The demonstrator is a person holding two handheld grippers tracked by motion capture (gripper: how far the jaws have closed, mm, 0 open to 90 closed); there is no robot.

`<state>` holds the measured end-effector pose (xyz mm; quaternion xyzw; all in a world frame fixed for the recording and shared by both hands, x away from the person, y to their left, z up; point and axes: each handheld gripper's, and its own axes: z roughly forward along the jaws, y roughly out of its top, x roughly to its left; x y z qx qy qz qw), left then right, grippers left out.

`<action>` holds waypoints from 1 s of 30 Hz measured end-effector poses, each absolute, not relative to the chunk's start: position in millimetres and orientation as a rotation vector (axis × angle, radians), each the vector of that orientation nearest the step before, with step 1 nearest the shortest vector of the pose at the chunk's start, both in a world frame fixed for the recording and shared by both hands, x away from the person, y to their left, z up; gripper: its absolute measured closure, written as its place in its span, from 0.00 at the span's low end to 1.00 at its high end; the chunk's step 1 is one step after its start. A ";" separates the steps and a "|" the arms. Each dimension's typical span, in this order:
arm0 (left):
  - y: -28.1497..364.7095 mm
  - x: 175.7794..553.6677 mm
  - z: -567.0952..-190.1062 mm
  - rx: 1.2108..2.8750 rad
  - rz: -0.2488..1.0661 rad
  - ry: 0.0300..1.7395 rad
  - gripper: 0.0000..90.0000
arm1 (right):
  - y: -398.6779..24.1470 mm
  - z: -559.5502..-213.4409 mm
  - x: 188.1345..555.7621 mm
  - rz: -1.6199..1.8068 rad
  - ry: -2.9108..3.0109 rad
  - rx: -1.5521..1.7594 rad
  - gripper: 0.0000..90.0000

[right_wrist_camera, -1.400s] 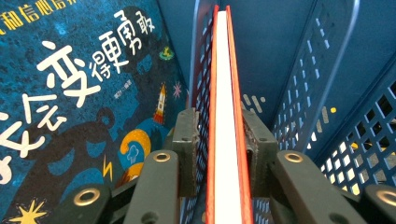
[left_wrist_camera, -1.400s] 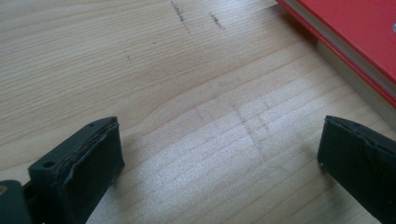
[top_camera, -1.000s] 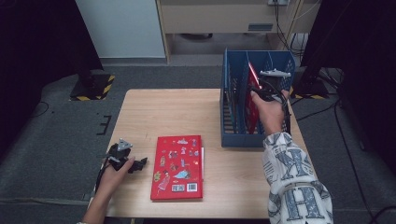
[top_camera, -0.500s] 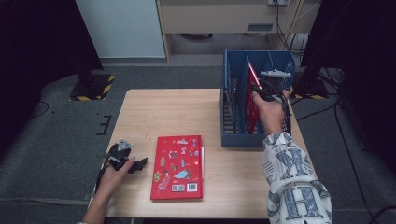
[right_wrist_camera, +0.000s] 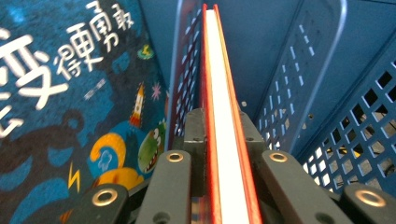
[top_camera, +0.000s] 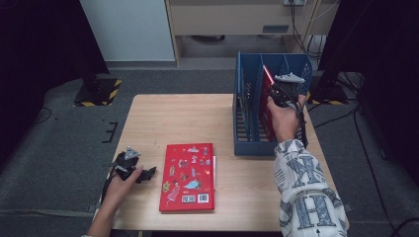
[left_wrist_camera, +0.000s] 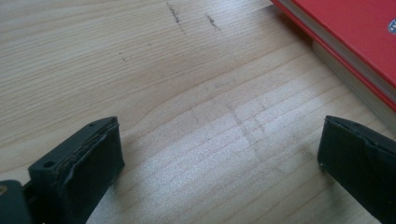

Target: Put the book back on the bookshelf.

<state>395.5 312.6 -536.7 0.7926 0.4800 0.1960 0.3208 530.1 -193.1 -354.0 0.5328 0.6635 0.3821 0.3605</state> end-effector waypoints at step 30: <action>312.5 395.6 -536.6 2.085 0.514 1.259 0.00 | -179.0 -349.1 525.5 1.202 1.679 1.379 0.46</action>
